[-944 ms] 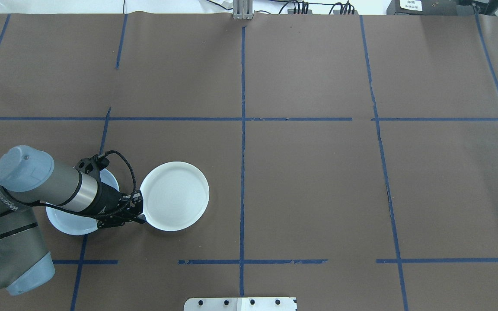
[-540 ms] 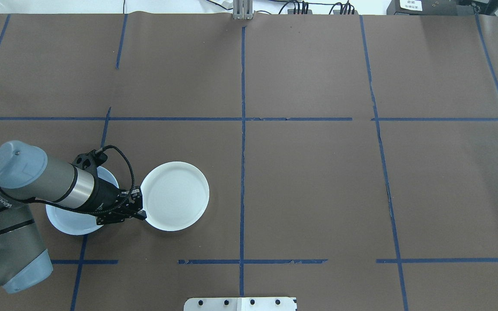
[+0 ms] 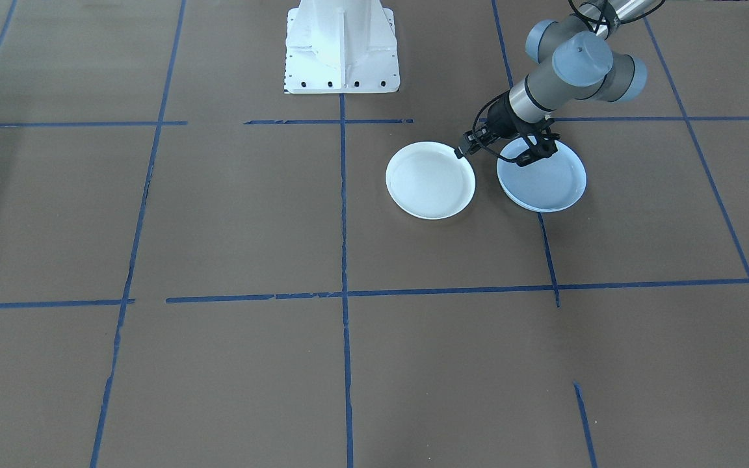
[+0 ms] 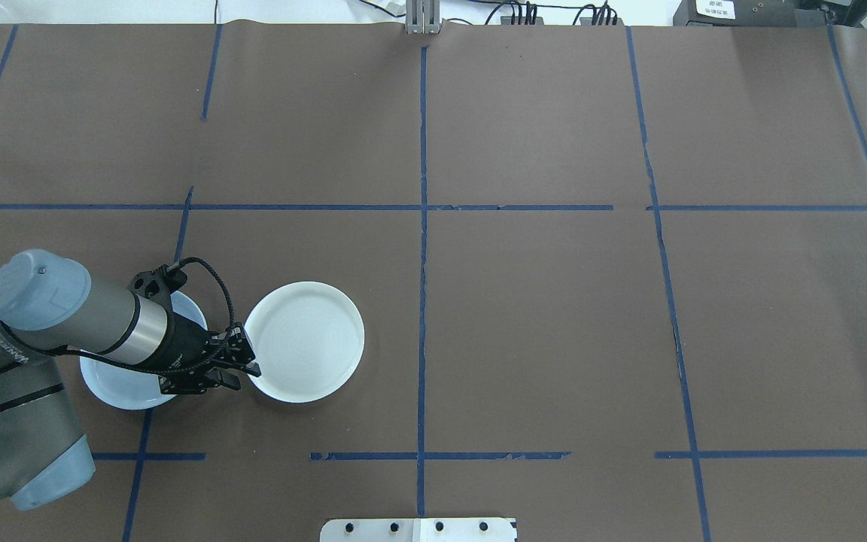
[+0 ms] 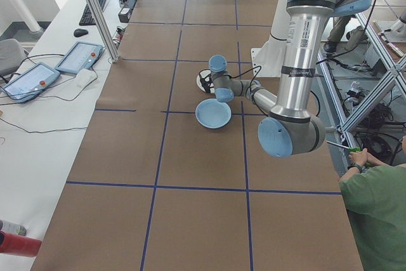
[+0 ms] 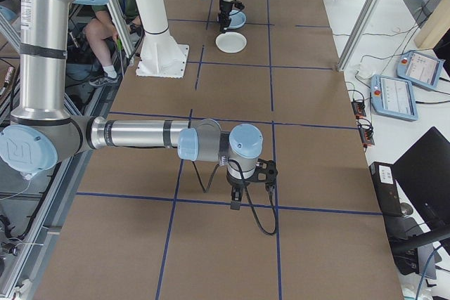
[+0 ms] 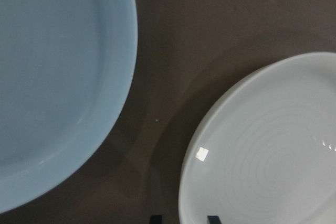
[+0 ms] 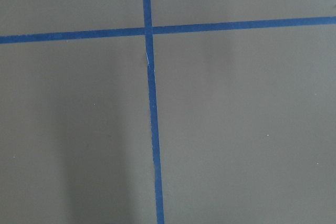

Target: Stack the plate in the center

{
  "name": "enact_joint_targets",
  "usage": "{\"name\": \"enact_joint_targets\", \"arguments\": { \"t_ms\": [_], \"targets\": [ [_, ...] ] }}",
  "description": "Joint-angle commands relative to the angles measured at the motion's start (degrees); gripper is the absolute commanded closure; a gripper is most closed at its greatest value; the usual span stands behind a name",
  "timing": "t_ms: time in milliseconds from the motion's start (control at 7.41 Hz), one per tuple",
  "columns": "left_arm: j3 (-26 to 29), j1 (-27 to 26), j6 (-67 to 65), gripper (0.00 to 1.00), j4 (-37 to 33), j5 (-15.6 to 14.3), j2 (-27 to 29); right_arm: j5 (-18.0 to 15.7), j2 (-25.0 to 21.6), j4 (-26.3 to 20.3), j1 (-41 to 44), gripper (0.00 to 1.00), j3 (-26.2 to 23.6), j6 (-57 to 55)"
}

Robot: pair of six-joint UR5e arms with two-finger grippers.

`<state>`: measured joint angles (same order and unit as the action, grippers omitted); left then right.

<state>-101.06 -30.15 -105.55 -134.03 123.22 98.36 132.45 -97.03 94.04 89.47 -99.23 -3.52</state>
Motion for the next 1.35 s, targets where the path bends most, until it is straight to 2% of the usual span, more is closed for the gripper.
{"name": "enact_joint_targets", "arguments": {
  "t_ms": [0,270,405,675,944,1214],
  "targets": [
    [0.3,0.2,0.2,0.58,0.0,0.0,0.5,0.0,0.0,0.0,0.0,0.00,0.0,0.0],
    [1.5,0.3,0.2,0.59,-0.1,0.0,0.7,0.0,0.0,0.0,0.0,0.00,0.0,0.0],
    [1.6,0.3,0.3,0.66,-0.2,0.0,0.8,0.0,0.0,0.0,0.0,0.00,0.0,0.0],
    [3.1,0.3,0.4,1.00,-0.2,0.1,2.3,0.0,0.0,0.0,0.0,0.00,0.0,0.0],
    [2.2,-0.5,1.4,1.00,-0.2,0.6,2.2,0.0,0.0,0.0,0.0,0.00,0.0,0.0],
    [1.0,-4.5,6.5,1.00,-0.3,1.8,0.8,0.0,0.0,0.0,0.0,0.00,0.0,0.0]
  ]
}}
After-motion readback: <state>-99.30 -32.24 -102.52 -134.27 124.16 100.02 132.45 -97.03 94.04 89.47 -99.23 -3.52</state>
